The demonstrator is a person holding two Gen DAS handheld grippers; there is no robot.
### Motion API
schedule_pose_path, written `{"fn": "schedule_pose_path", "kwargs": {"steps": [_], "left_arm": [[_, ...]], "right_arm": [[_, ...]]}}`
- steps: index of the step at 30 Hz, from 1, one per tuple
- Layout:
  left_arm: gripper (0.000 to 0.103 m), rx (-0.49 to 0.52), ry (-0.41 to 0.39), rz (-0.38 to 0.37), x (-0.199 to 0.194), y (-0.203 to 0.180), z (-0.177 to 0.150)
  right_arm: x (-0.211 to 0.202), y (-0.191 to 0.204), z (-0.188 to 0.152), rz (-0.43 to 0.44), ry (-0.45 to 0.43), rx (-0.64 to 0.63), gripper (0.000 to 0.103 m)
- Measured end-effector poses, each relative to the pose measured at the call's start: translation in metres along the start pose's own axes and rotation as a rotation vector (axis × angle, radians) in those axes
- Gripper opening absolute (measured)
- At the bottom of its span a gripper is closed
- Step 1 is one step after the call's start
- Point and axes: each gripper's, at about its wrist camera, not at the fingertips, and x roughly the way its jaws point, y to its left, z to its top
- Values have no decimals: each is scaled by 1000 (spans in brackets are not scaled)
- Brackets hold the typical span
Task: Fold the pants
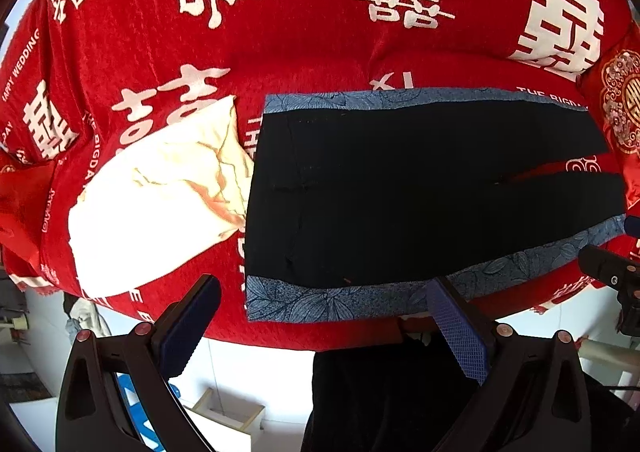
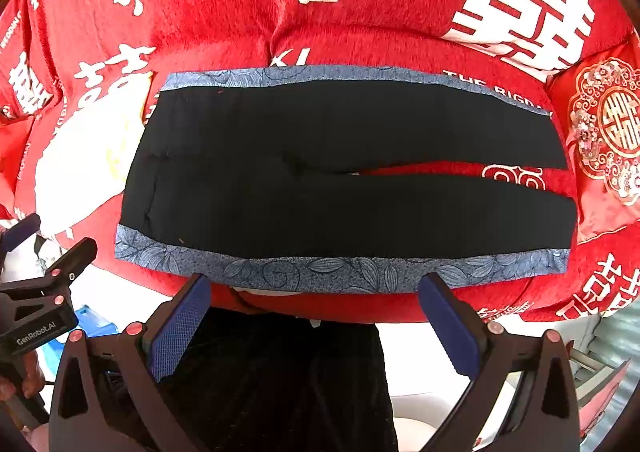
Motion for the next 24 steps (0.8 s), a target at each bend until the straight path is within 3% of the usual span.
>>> {"fn": "schedule_pose_path", "kwargs": {"steps": [24], "left_arm": [[103, 22, -36, 30, -6, -6, 8]], "right_arm": [[-2, 2, 4, -15, -17, -18, 103]]}}
